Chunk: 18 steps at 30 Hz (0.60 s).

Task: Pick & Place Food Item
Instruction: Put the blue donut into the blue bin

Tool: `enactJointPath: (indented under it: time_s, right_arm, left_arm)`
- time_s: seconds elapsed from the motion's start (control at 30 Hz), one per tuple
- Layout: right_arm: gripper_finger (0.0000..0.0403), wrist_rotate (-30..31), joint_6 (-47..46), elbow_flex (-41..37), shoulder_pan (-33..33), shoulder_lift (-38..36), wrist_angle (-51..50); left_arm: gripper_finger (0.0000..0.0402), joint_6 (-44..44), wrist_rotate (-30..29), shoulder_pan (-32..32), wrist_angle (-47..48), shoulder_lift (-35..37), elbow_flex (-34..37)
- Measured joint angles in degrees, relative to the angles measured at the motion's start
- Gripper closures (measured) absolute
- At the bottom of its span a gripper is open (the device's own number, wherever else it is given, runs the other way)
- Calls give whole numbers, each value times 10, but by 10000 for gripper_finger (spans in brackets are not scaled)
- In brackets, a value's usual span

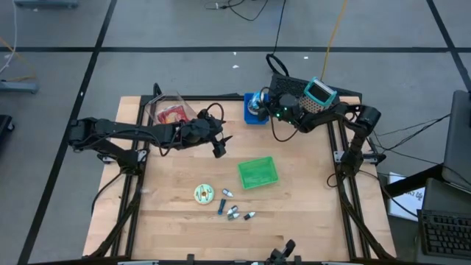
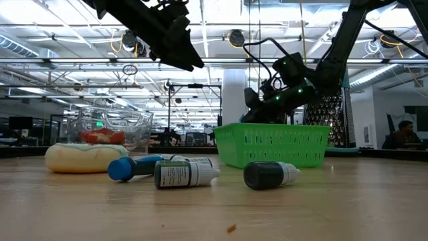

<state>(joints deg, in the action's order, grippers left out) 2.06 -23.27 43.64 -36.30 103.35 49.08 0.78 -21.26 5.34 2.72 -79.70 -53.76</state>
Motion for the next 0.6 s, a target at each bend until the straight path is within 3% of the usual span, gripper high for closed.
enactJointPath:
  time_s: [0.6]
  right_arm:
    - [244,9,23,0,0,0,-48]
  left_arm:
    - [103,11,2,0,0,0,0]
